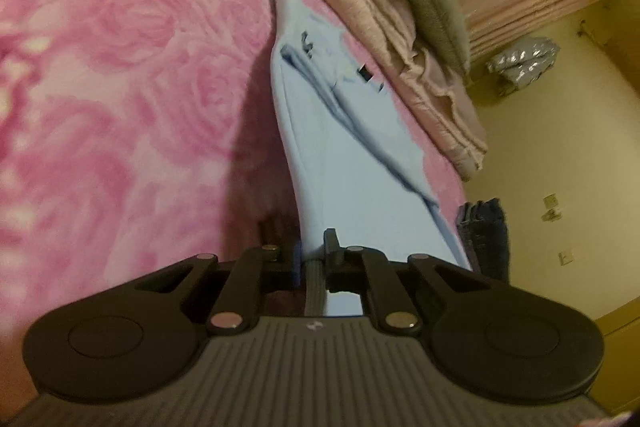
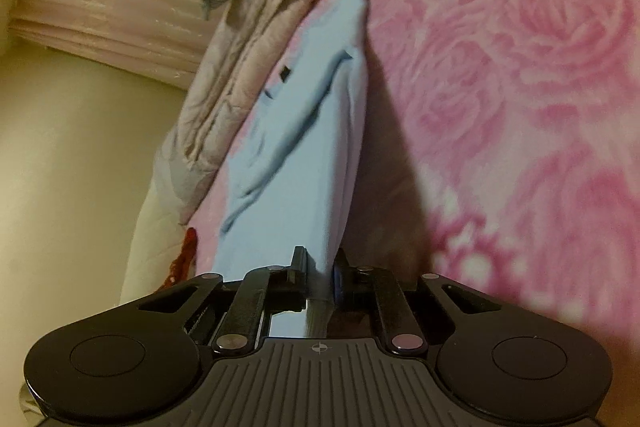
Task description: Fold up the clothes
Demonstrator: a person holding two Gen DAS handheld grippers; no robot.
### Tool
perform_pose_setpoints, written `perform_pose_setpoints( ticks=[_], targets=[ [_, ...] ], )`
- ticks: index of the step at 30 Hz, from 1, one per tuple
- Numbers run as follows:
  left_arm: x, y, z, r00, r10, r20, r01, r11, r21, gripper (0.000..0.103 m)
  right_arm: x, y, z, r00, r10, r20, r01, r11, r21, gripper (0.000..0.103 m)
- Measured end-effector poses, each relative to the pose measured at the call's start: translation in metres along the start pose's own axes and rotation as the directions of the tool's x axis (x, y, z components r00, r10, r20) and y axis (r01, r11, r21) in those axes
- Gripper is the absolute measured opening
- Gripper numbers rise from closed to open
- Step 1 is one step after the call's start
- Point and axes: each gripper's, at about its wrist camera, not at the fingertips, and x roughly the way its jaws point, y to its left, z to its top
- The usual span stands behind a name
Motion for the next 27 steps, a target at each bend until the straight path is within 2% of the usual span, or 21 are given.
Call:
perform_pose_setpoints(
  ticks=[8, 13, 20, 27],
  targets=[
    [-0.095, -0.005, -0.099, 0.997, -0.04, 0.06, 0.043, 0.997, -0.06, 0.007, -0.071, 0.015, -0.082, 0.999, 0.03, 0.015, -0.031, 0.999, 0.034, 0.01],
    [-0.142, -0.007, -0.148, 0.995, -0.053, 0.089, 0.061, 0.994, -0.085, 0.007, -0.117, 0.02, -0.137, 0.995, 0.068, 0.074, -0.072, 0.995, 0.063, 0.01],
    [-0.184, -0.021, -0.17, 0.987, -0.086, 0.133, 0.093, 0.994, -0.049, 0.007, -0.152, 0.035, -0.183, 0.989, 0.095, 0.113, -0.101, 0.994, 0.047, 0.01],
    [-0.19, -0.02, -0.169, 0.983, -0.102, 0.152, 0.113, 0.991, -0.07, 0.007, -0.157, 0.044, -0.186, 0.987, 0.108, 0.119, -0.114, 0.993, 0.037, 0.01]
  ],
)
